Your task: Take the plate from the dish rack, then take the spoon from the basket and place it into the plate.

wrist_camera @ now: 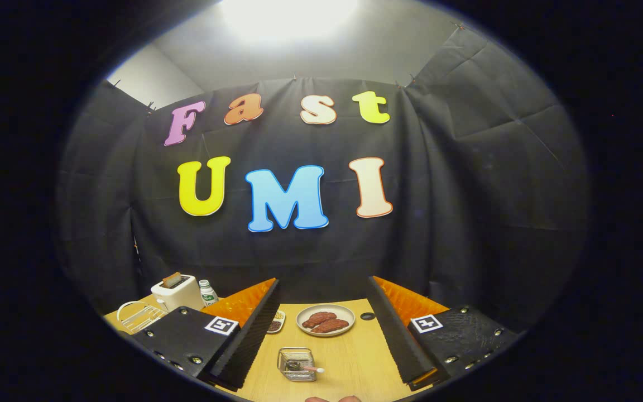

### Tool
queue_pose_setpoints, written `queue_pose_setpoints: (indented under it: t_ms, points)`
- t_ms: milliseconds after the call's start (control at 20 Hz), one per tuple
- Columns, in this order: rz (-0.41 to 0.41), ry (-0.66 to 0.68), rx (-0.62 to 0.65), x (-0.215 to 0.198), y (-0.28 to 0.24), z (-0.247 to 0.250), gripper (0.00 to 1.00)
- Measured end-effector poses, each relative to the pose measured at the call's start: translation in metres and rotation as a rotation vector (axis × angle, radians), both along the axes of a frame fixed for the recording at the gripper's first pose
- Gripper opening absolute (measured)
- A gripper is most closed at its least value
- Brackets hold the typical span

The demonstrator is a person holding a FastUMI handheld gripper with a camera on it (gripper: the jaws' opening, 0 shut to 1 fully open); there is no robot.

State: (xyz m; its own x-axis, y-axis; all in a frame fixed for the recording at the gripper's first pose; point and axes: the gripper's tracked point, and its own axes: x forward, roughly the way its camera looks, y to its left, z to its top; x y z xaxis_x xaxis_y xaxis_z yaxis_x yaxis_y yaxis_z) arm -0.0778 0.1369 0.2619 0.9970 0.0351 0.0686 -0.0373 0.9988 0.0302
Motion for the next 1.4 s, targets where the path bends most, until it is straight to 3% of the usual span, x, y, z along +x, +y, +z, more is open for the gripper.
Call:
queue_pose_setpoints:
  t_ms: [300, 650, 950, 1400]
  points:
    - [0.123, 0.097, 0.007, 0.019, 0.064, -0.012, 0.97]
    - [0.234, 0.403, 0.098, 0.036, 0.127, -0.061, 0.97]
    - [0.283, 0.6, 0.177, 0.044, 0.163, -0.093, 0.98]
    - [0.362, 0.895, 0.175, 0.046, 0.215, -0.148, 0.98]
